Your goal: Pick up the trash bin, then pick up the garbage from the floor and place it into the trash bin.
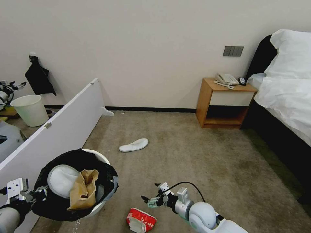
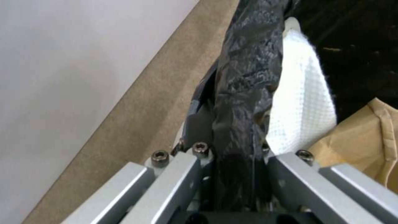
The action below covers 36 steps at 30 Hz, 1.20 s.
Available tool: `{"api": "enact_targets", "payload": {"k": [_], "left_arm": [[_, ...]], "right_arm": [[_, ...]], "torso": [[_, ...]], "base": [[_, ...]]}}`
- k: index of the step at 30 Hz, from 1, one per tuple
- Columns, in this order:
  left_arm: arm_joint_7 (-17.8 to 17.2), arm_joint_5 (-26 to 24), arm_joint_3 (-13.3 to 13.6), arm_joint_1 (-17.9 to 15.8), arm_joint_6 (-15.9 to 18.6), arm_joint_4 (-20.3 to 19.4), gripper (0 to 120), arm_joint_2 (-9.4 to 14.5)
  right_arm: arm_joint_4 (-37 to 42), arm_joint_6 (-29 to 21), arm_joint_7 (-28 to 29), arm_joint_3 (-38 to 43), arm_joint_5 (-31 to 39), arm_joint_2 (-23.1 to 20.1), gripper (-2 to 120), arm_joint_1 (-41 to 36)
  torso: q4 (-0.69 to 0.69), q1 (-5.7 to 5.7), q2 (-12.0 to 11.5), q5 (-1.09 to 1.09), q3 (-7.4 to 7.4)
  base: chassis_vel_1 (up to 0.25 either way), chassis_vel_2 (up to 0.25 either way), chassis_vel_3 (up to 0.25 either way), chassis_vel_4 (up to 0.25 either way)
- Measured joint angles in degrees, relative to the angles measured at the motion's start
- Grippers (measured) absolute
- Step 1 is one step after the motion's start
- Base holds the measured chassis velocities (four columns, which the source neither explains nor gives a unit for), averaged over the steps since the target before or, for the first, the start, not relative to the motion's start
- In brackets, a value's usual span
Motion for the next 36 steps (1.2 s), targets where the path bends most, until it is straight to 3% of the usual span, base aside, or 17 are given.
{"api": "enact_targets", "payload": {"k": [19,36], "left_arm": [[-0.1,0.1,0.9,-0.5,0.0,0.2,3,0.0],[0.0,-0.1,0.3,0.0,0.0,-0.6,3,-0.2]], "right_arm": [[-7.7,-4.3,5.3,-5.5,0.9,5.5,100,1.2],[-16.0,-4.3,5.3,-6.4,-1.6,10.7,100,0.9]], "torso": [[-0.01,0.00,0.0,-0.01,0.00],[0.00,0.00,0.0,0.00,0.00]], "base": [[0.000,0.000,0.000,0.000],[0.000,0.000,0.000,0.000]]}}
